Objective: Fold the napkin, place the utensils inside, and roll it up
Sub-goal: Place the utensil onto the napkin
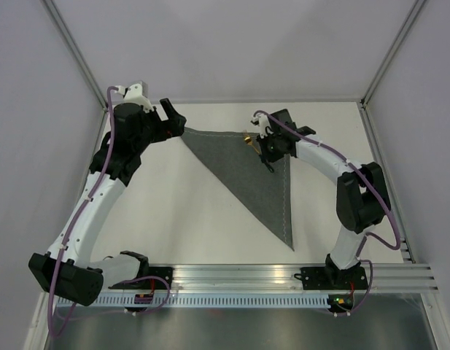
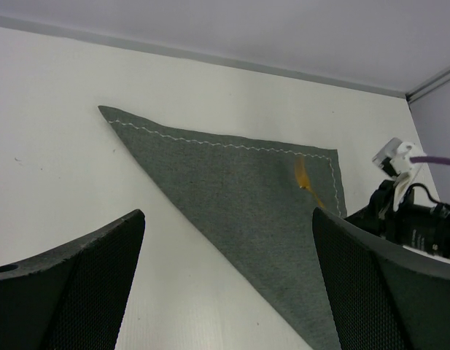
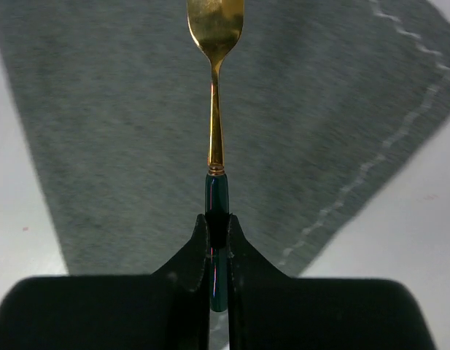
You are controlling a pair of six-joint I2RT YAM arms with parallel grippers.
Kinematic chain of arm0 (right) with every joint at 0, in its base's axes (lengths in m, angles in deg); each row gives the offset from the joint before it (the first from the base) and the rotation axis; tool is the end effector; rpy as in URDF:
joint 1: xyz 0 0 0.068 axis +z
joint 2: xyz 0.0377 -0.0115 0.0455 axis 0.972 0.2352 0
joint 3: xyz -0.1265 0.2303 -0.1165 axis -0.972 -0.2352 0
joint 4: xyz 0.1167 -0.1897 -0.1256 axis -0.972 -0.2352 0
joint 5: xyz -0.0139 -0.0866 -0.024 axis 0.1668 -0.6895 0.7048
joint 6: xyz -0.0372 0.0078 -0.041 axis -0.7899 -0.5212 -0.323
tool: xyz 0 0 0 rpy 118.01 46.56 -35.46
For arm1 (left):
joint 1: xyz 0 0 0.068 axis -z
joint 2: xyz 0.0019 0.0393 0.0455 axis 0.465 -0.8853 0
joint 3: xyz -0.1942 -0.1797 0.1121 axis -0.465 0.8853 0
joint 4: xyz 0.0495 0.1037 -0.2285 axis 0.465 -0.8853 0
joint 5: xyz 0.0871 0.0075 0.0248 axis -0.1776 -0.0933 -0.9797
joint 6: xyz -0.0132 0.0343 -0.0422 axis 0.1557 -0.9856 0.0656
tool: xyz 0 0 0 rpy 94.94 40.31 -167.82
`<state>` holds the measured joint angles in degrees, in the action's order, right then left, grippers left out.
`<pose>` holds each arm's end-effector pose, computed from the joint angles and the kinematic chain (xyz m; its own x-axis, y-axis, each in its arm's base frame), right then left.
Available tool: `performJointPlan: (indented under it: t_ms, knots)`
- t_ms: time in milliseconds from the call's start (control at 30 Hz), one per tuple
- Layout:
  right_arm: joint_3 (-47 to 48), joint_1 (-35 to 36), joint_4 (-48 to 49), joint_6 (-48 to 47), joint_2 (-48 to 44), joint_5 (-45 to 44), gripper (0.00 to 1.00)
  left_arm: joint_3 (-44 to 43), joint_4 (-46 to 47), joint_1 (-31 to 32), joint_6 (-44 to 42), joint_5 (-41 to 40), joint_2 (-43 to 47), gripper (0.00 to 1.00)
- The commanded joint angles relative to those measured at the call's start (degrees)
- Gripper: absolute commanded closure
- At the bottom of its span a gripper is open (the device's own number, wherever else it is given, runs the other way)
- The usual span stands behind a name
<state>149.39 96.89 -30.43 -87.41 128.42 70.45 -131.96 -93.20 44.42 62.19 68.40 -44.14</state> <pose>0.3673 0.1428 0.2515 -0.7191 -0.3729 -0.5863 -0.4913 0.8696 0.0496 0.2440 -0.0714 0.4223 -0.3548 -0.3104 -0.8819 0.1150 0.9216 -0.3706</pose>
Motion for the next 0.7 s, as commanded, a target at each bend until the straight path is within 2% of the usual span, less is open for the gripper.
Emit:
performJointPlan:
  t_ms: [0,167,667]
  knots:
    - [0.91,5.86,0.00,2.75,-0.83,-2.25,1.00,-3.32,0.82,-0.36,2.11,-0.31,-0.37,0.00]
    - [3.73,12.02,0.09,5.47,3.48,-1.82,1.00,-4.20,-0.24,-0.36,2.20,-0.66,-0.37,0.00]
    - [2.68,20.64,4.66,7.49,9.72,-5.68,0.99,-4.73,-1.56,-0.36,1.32,-1.89,-0.37,0.00]
